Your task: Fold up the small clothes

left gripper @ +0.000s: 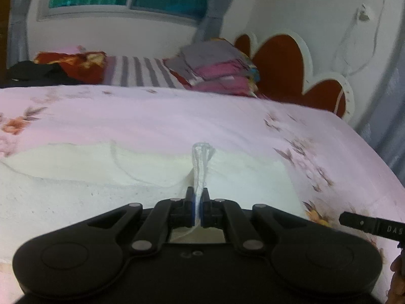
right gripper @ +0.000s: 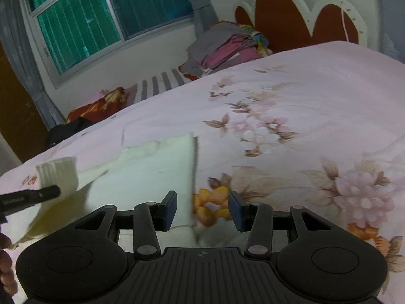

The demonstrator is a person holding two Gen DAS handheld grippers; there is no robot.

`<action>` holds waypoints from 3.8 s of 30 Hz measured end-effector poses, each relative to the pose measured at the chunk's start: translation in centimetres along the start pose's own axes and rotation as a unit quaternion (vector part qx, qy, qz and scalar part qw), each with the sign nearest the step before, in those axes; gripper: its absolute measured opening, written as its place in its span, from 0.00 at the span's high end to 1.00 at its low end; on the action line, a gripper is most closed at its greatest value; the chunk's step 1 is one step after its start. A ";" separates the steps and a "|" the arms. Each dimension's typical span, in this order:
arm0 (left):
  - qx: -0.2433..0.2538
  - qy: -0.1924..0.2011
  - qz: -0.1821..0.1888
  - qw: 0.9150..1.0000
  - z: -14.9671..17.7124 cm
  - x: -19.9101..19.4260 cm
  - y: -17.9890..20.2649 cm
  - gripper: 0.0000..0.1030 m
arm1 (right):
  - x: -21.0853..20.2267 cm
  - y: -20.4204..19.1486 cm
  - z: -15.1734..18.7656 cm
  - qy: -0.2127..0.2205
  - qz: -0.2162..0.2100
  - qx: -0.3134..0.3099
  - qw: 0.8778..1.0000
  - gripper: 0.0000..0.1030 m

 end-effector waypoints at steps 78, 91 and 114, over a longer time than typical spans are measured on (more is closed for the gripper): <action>-0.078 -0.029 -0.121 0.989 8.1 -8.9 -19.0 0.63 | 4.3 -5.9 0.2 -0.026 -0.030 -0.013 0.999 0.97; -0.063 -0.043 -0.124 0.989 8.0 -8.7 -18.9 0.61 | 5.6 -4.8 2.1 -0.051 -0.015 -0.007 0.999 0.97; 0.001 -0.010 -0.065 0.998 1.8 -5.8 -14.7 0.26 | 6.6 -9.5 0.4 -0.034 -0.011 -0.127 0.991 0.80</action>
Point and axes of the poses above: each gripper's, at about its wrist camera, not at the fingertips, and x roughly the way its jaws point, y to its right, z to its underside, the point moved 10 cm from there along x, roughly the way its jaws point, and after that the axes turned 6 degrees about -y, right-handed, at the moved point
